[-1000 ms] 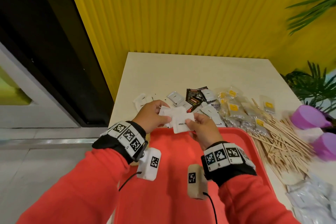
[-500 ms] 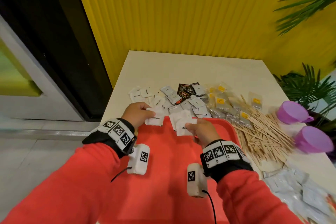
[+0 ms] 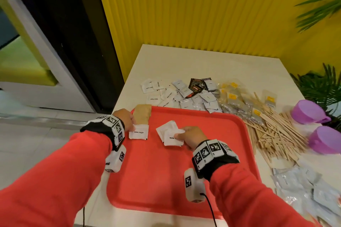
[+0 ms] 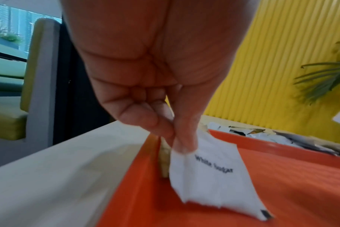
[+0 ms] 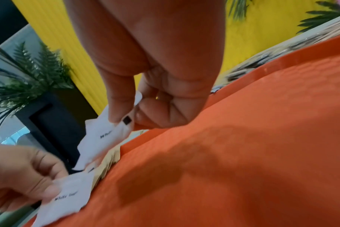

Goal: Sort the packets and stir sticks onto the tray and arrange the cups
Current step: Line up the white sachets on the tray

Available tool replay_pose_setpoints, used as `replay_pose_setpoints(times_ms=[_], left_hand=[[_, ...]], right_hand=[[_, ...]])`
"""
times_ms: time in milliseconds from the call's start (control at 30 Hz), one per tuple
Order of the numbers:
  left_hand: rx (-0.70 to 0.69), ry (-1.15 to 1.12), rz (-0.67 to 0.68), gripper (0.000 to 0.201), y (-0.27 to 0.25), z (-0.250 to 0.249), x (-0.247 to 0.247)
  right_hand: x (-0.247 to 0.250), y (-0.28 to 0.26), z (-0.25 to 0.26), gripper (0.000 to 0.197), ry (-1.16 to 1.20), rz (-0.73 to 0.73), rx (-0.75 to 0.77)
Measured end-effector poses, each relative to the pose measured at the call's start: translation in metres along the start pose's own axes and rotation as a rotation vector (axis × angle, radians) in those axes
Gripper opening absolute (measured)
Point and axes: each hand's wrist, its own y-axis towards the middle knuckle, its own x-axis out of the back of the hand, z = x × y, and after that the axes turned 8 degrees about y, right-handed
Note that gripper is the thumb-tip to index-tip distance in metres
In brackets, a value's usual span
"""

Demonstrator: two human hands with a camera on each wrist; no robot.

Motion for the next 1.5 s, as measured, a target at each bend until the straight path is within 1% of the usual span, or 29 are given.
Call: replay_pose_setpoints(times_ms=[67,133,233,300,367,433,467,500,600,667,767,833,933,1067,1167,1233,1267,1300,1333,1367,1400,1433,1500], left_hand=[[-0.013,0.02,-0.005,0.02,0.004,0.0,0.0],[-0.034,0.046,-0.006,0.021,0.005,0.001,0.0],[-0.075,0.064,-0.001,0.018,0.012,0.005,-0.002],[-0.09,0.08,0.002,0.016,0.016,0.008,-0.003],[-0.12,0.091,-0.019,0.017,0.018,0.009,-0.002],[-0.166,0.028,-0.078,0.01,0.02,0.009,0.0],[-0.2,-0.032,-0.085,0.006,0.019,0.009,0.001],[-0.252,-0.082,-0.065,0.007,0.019,0.009,0.002],[-0.392,-0.128,0.09,0.011,0.013,0.01,0.003],[-0.431,-0.129,0.145,0.015,0.014,0.015,0.004],[-0.459,-0.144,0.241,0.023,0.02,0.02,0.005],[-0.456,-0.155,0.314,0.026,0.021,0.022,0.006],[-0.44,-0.099,0.345,0.028,0.022,0.022,0.005],[-0.452,-0.022,0.295,0.019,0.022,0.021,0.003],[-0.475,-0.048,0.226,0.018,0.026,0.021,0.007],[-0.5,-0.049,0.214,0.02,0.029,0.022,0.009],[-0.516,-0.042,0.22,0.02,0.029,0.021,0.009],[-0.533,-0.03,0.23,0.02,0.029,0.021,0.008],[-0.55,-0.013,0.239,0.019,0.028,0.02,0.007],[-0.564,0.006,0.242,0.019,0.027,0.018,0.005],[-0.575,0.022,0.239,0.02,0.026,0.017,0.003],[-0.582,0.031,0.23,0.02,0.025,0.015,0.001],[-0.588,0.04,0.206,0.021,0.025,0.012,-0.001]], right_hand=[[-0.01,0.0,-0.002,0.016,0.025,0.014,-0.007],[-0.022,0.001,-0.003,0.012,0.013,0.043,-0.019],[-0.042,0.004,-0.001,0.011,0.02,0.056,-0.028],[-0.056,0.007,0.0,0.025,0.051,0.056,-0.041],[-0.067,0.009,0.002,0.029,0.075,0.052,-0.056],[-0.077,0.011,0.002,0.025,0.096,0.061,-0.08],[-0.082,0.013,0.002,0.025,0.111,0.061,-0.092],[-0.087,0.014,0.003,0.023,0.127,0.056,-0.105],[-0.095,0.016,0.003,0.012,0.192,0.039,-0.137],[-0.098,0.017,0.004,0.009,0.238,0.023,-0.158],[-0.098,0.02,0.003,0.01,0.229,-0.008,-0.168],[-0.098,0.023,0.001,0.016,0.235,-0.04,-0.175],[-0.097,0.024,0.002,0.023,0.273,-0.058,-0.192],[-0.097,0.019,0.005,0.023,0.308,-0.04,-0.208],[-0.094,0.017,0.005,0.021,0.213,-0.011,-0.205],[-0.091,0.015,0.008,0.012,0.011,0.015,-0.162],[-0.089,0.013,0.01,0.015,-0.102,0.038,-0.128],[-0.088,0.012,0.013,0.022,-0.202,0.049,-0.1],[-0.087,0.011,0.015,0.025,-0.266,0.058,-0.081],[-0.087,0.009,0.017,0.022,-0.315,0.065,-0.059],[-0.087,0.009,0.018,0.017,-0.344,0.072,-0.05],[-0.088,0.008,0.019,0.019,-0.36,0.064,-0.043],[-0.093,0.009,0.019,0.032,-0.36,0.036,-0.048]])
